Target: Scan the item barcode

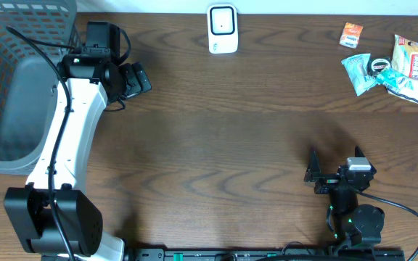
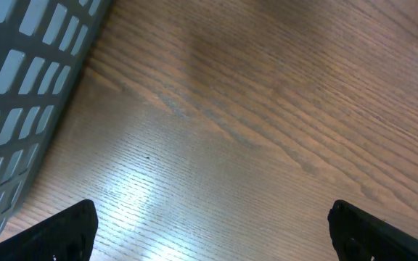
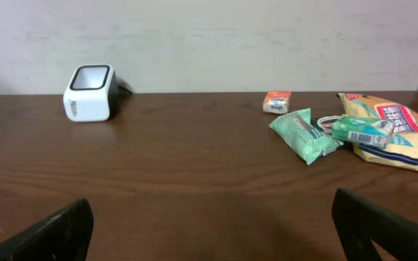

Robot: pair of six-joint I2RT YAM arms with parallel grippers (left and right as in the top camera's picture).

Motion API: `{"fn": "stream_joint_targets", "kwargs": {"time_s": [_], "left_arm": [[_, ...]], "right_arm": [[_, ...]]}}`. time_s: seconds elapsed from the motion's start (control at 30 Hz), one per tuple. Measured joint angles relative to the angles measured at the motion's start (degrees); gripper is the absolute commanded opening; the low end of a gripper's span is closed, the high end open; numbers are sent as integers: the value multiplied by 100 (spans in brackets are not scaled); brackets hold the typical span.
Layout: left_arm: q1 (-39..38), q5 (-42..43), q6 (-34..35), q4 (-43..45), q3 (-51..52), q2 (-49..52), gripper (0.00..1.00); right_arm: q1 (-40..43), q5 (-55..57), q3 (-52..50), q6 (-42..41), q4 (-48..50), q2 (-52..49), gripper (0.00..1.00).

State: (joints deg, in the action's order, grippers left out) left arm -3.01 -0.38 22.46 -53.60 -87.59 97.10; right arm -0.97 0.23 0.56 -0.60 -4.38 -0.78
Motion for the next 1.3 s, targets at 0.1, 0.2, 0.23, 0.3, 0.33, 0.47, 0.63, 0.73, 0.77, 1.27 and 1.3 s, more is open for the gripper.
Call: {"fn": "stream_joint_targets", "kwargs": {"time_s": [0.1, 0.2, 0.23, 0.3, 0.33, 0.47, 0.63, 0.73, 0.77, 1.27, 1.3], "left_arm": [[0, 0, 0, 0, 0, 0, 100], [0, 0, 0, 0, -2, 0, 100], [0, 0, 0, 0, 0, 0, 100], [0, 0, 0, 0, 0, 0, 100], [0, 0, 0, 0, 0, 0, 100], [0, 0, 0, 0, 0, 0, 100], [0, 0, -2, 0, 0, 0, 100], [0, 0, 0, 0, 0, 0, 100], [0, 0, 0, 0, 0, 0, 100], [0, 0, 0, 0, 0, 0, 100], [0, 0, 0, 0, 0, 0, 100]], "right_arm": [[0, 0, 0, 2, -2, 0, 99], [0, 0, 0, 33, 0, 0, 99], [0, 0, 0, 50, 0, 0, 99], [0, -2, 0, 107, 0, 0, 99], [0, 0, 0, 122, 0, 0, 99], [0, -2, 0, 144, 0, 0, 99], [0, -2, 0, 149, 2, 0, 99], [0, -2, 0, 149, 2, 0, 99], [0, -2, 0, 149, 2, 0, 99], [-2, -39, 0, 151, 2, 0, 99], [-2, -42, 0, 151, 2, 0, 99]]}}
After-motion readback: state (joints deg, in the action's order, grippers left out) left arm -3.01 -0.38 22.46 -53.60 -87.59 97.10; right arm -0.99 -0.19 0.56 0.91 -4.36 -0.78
